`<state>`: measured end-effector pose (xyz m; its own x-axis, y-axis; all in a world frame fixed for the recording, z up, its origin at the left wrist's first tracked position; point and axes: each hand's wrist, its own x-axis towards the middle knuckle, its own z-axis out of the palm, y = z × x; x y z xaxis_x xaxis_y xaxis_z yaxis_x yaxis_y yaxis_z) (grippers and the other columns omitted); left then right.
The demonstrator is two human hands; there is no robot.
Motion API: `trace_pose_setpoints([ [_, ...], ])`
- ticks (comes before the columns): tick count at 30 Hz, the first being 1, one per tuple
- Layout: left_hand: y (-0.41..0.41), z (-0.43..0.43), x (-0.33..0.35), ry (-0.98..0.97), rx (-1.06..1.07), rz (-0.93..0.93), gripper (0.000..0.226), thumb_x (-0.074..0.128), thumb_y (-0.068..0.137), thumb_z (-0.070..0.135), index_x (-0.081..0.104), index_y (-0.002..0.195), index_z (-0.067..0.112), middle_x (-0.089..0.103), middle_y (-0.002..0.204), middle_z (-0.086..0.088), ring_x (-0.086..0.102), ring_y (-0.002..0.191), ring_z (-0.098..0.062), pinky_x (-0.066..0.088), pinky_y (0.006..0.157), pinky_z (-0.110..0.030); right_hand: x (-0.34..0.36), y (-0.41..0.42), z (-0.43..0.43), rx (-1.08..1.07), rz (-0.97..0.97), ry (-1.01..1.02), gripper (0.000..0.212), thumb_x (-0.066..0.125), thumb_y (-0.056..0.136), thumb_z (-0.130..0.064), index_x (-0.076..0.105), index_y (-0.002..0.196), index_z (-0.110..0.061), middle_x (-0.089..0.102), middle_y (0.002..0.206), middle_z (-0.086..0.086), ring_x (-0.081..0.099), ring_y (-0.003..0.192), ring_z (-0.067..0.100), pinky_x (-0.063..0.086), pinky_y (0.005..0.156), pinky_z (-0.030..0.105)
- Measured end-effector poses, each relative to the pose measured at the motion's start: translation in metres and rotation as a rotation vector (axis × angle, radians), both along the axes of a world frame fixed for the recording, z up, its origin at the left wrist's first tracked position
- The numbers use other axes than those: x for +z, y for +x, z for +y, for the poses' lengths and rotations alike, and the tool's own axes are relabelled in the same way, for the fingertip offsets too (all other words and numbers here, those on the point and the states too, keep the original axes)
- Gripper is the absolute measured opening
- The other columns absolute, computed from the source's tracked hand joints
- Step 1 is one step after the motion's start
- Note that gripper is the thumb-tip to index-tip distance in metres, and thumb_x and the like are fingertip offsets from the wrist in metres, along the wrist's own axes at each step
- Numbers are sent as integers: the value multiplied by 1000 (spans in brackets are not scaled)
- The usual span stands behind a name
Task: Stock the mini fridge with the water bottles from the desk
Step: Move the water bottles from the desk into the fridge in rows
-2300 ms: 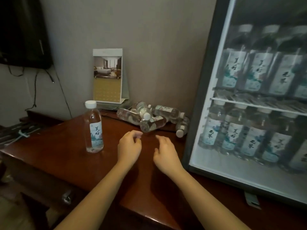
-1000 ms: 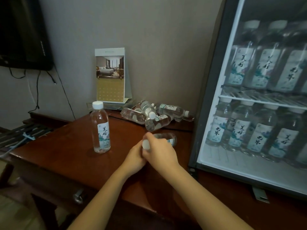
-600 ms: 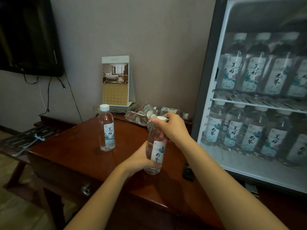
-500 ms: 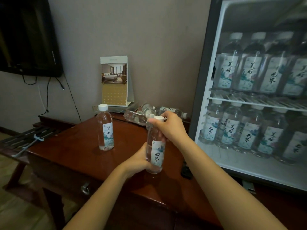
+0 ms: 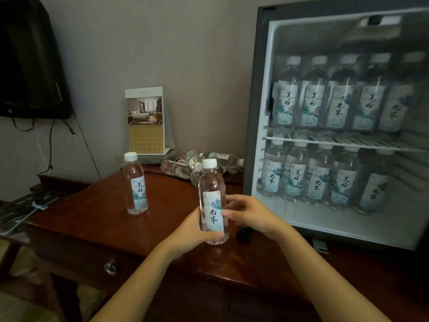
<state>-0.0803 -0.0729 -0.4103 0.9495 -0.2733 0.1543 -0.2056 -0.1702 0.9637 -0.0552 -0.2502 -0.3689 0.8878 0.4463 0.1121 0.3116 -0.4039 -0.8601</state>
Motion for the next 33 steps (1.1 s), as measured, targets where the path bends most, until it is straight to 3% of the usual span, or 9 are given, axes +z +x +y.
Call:
trace_pose_setpoints([
  [5, -5, -39, 38, -47, -104, -117, 71, 74, 74, 3, 36, 132, 20, 59, 125, 0, 60, 113, -12, 52, 87, -28, 5, -25, -41, -50, 47, 252, 44, 62, 88, -17, 54, 131, -23, 67, 112, 2, 66, 101, 15, 54, 89, 36],
  [8, -12, -68, 58, -71, -134, -175, 64, 72, 77, 12, 41, 131, 23, 61, 123, 5, 61, 110, -7, 52, 88, -27, 25, -43, -69, -130, -41, 336, 40, 61, 88, -10, 58, 126, -23, 69, 111, 2, 68, 95, 16, 57, 77, 27],
  [12, -29, -109, 81, -175, -158, -263, 54, 67, 76, 22, 45, 124, 31, 62, 120, 9, 60, 109, -3, 51, 90, -22, 50, -67, -97, -238, -159, 404, 46, 61, 88, -13, 53, 131, -28, 67, 114, 2, 67, 96, 20, 57, 78, 44],
  [15, -45, -144, 99, -232, -205, -326, 57, 63, 81, 20, 40, 133, 27, 59, 124, 11, 57, 110, 1, 51, 88, -19, 71, -94, -124, -288, -269, 438, 47, 59, 89, -11, 51, 131, -31, 68, 110, 0, 67, 89, 13, 57, 74, 35],
  [19, -71, -192, 135, -260, -287, -465, 57, 60, 79, 32, 41, 133, 28, 59, 125, 12, 56, 113, 0, 50, 91, -23, 102, -138, -164, -381, -408, 464, 47, 58, 89, -8, 50, 132, -26, 69, 111, 4, 64, 100, 16, 53, 82, 35],
  [23, -102, -245, 169, -327, -418, -547, 48, 58, 84, 25, 42, 129, 27, 59, 118, 13, 61, 103, 3, 51, 78, -15, 133, -188, -204, -466, -524, 476, 49, 56, 89, -10, 46, 136, -20, 68, 114, 7, 64, 108, 24, 51, 93, 45],
  [26, -126, -286, 189, -385, -504, -605, 44, 57, 86, 23, 43, 127, 22, 60, 117, 8, 64, 102, -5, 52, 81, -19, 154, -228, -231, -534, -601, 461, 51, 56, 88, -8, 44, 137, -20, 69, 112, 2, 66, 104, 18, 52, 92, 39],
  [30, -154, -338, 212, -444, -537, -677, 50, 62, 86, 30, 44, 131, 18, 55, 126, -15, 66, 100, -19, 53, 87, -29, 177, -273, -265, -644, -739, 361, 48, 60, 86, -6, 49, 130, -24, 69, 110, 1, 65, 105, 16, 53, 91, 36],
  [33, -174, -373, 229, -438, -577, -710, 49, 62, 86, 25, 45, 131, 15, 62, 121, -9, 66, 102, -19, 54, 89, -32, 190, -298, -292, -730, -812, 308, 51, 61, 85, -8, 48, 133, -19, 68, 113, 4, 65, 104, 18, 54, 89, 34],
])
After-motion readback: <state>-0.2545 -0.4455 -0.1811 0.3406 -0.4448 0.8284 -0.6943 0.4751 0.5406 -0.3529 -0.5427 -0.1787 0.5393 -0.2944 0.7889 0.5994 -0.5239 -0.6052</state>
